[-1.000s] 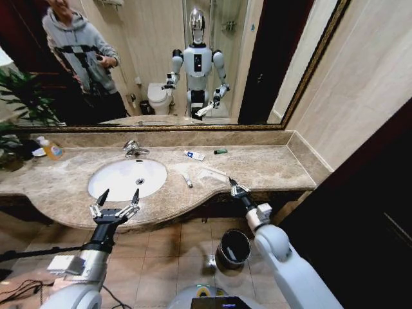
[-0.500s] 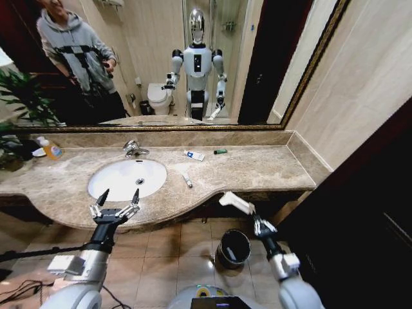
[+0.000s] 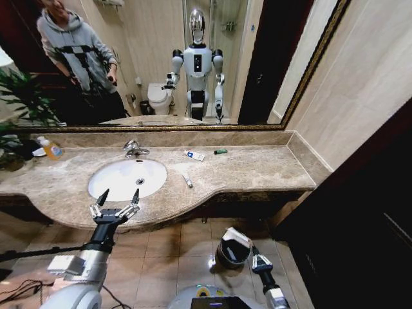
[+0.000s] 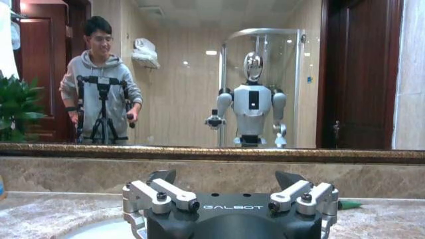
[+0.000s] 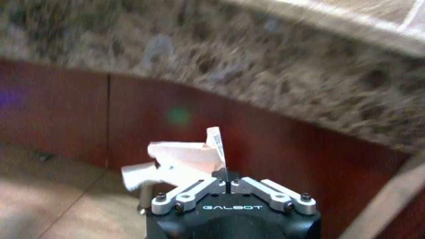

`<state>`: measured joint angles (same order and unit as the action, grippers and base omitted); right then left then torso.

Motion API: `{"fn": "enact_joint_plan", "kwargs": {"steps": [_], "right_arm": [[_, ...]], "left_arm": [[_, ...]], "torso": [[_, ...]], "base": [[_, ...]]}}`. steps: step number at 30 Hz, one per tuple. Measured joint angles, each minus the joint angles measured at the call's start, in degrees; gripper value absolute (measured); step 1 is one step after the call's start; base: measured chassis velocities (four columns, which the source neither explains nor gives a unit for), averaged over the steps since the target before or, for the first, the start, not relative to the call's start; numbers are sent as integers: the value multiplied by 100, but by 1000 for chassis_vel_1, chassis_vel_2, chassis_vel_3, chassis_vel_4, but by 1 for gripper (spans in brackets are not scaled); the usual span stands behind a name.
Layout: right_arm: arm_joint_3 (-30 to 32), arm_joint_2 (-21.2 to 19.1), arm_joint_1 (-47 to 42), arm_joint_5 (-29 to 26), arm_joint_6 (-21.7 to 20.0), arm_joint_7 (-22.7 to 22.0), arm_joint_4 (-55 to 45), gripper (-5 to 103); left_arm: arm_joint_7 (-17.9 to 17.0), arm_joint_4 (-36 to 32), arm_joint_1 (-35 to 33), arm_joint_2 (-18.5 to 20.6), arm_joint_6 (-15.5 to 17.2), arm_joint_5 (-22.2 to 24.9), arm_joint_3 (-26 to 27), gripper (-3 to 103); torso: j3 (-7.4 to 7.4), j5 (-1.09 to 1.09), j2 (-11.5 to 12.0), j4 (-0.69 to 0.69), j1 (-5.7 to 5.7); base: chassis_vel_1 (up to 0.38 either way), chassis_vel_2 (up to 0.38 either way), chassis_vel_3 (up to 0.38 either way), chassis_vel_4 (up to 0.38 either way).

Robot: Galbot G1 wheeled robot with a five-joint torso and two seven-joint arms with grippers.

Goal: Pick up the trash from the sink and place it in the trash bin.

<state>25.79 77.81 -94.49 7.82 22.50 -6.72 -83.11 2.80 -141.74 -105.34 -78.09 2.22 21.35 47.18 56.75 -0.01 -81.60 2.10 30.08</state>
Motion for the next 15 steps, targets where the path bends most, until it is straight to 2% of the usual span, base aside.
{"fn": "enact_joint_plan", "kwargs": {"steps": [5,9,13,15], "right_arm": [[-187,88,1077,328,33,141,1434,0],[-202,135,1407,534,47,172,1917,0],[-207,184,2170,954,185,199,3224,0],[-220,172,2288,949,192,201,3426,0]], "left_arm": [[0,0,0,0,0,0,0,100],[-1,0,0,0,0,0,0,100],[0,0,0,0,0,0,0,100],[0,0,0,0,0,0,0,100]], "torso": [[0,1,0,1,1],[0,2,0,1,1],[0,1,0,1,1],[0,1,0,1,1]], "base": [[0,0,0,0],[0,0,0,0],[0,0,0,0],[0,0,0,0]]}}
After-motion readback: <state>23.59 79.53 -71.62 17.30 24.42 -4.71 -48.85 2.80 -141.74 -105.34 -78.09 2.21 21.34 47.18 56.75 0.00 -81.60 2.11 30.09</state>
